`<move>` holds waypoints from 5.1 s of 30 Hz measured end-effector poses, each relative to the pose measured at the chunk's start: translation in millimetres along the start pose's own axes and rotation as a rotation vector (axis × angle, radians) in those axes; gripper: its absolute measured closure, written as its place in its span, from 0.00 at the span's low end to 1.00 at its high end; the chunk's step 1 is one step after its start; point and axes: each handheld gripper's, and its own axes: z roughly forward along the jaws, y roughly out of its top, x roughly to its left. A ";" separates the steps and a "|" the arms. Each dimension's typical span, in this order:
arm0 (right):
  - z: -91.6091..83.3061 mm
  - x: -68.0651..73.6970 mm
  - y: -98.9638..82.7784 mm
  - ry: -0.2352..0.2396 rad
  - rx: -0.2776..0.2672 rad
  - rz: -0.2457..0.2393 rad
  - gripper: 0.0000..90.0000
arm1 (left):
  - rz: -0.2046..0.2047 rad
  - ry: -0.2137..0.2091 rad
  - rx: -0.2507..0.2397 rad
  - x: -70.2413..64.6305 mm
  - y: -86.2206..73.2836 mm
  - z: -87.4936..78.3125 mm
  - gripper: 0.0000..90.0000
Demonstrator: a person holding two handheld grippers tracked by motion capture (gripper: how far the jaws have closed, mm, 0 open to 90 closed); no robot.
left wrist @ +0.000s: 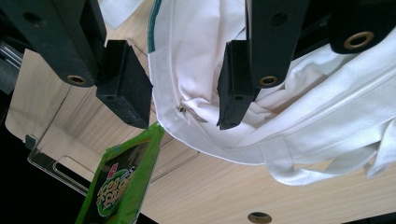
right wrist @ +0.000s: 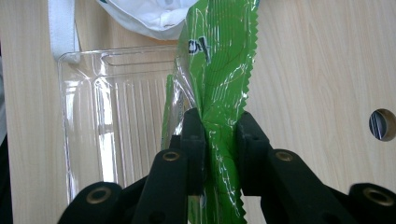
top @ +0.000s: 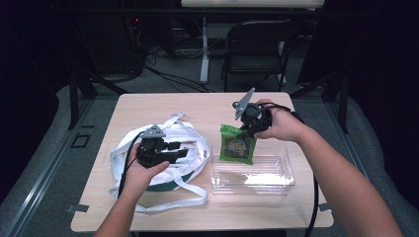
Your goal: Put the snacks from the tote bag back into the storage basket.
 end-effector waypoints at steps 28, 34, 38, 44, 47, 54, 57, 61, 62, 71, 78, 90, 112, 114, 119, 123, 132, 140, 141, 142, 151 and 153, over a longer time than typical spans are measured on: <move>36.9 -2.1 1.7 0.003 0.002 -0.058 0.85 | -0.040 0.017 -0.048 9.0 -10.3 -12.7 0.59; 43.3 -3.0 4.6 0.005 -0.004 -0.068 0.85 | -0.044 0.022 -0.050 10.5 -11.5 -14.2 0.60; 45.6 -3.9 5.3 0.005 -0.001 -0.072 0.85 | -0.044 0.024 -0.047 11.2 -12.5 -14.3 0.60; 50.9 -4.4 7.7 0.006 0.013 -0.096 0.85 | -0.055 0.034 -0.051 11.5 -15.4 -17.3 0.60; 52.9 -5.3 8.9 0.002 0.003 -0.103 0.85 | -0.061 0.041 -0.053 12.3 -17.8 -18.8 0.60; 52.6 -8.2 8.4 -0.016 -0.004 -0.113 0.85 | -0.067 0.048 -0.054 13.3 -19.9 -21.0 0.60; 52.8 -9.1 7.9 -0.023 -0.010 -0.113 0.84 | -0.065 0.049 -0.053 13.6 -20.1 -21.0 0.60; 55.6 -10.2 7.5 -0.028 -0.002 -0.112 0.84 | -0.065 0.048 -0.054 13.8 -20.4 -20.7 0.60; 55.7 -11.0 7.8 -0.026 -0.002 -0.113 0.84 | -0.066 0.048 -0.055 13.8 -20.3 -20.9 0.60; 58.6 -13.7 5.9 -0.034 0.007 -0.100 0.82 | -0.068 0.049 -0.058 14.6 -20.6 -20.9 0.60; 59.7 -13.0 6.7 -0.044 0.013 -0.090 0.77 | -0.073 0.048 -0.059 14.1 -20.4 -20.3 0.60; 55.7 -15.6 4.8 -0.073 -0.011 -0.065 0.62 | -0.077 0.043 -0.065 13.6 -19.7 -20.7 0.60; 42.7 -13.8 1.7 -0.075 -0.059 0.005 0.50 | -0.080 0.049 -0.069 16.4 -19.8 -22.0 0.60; 40.5 -13.3 1.2 -0.076 -0.050 0.002 0.50 | -0.080 0.047 -0.068 16.6 -19.5 -21.4 0.60; 35.8 -11.4 -0.3 -0.081 -0.069 0.010 0.50 | -0.080 0.047 -0.068 16.5 -19.0 -21.0 0.60; 32.2 -11.7 -1.7 -0.087 -0.062 0.008 0.50 | -0.083 0.049 -0.067 16.7 -19.4 -21.1 0.60; 27.8 -9.7 -3.0 -0.087 -0.079 0.018 0.50 | -0.088 0.050 -0.071 17.1 -18.9 -21.2 0.60; 21.7 -6.1 -3.9 -0.089 -0.094 0.022 0.50 | -0.081 0.049 -0.070 17.1 -18.1 -20.3 0.60; 18.9 -5.1 -4.3 -0.093 -0.092 0.021 0.50 | -0.083 0.048 -0.070 16.7 -18.1 -19.9 0.60; 17.4 -4.3 -4.7 -0.096 -0.094 0.021 0.50 | -0.084 0.047 -0.069 16.4 -18.2 -19.8 0.60; 6.0 1.3 -8.0 -0.112 -0.104 0.026 0.50 | -0.086 0.055 -0.073 16.3 -19.0 -23.2 0.59; 2.3 3.1 -9.6 -0.110 -0.112 0.038 0.50 | -0.078 0.056 -0.074 16.0 -18.6 -23.6 0.59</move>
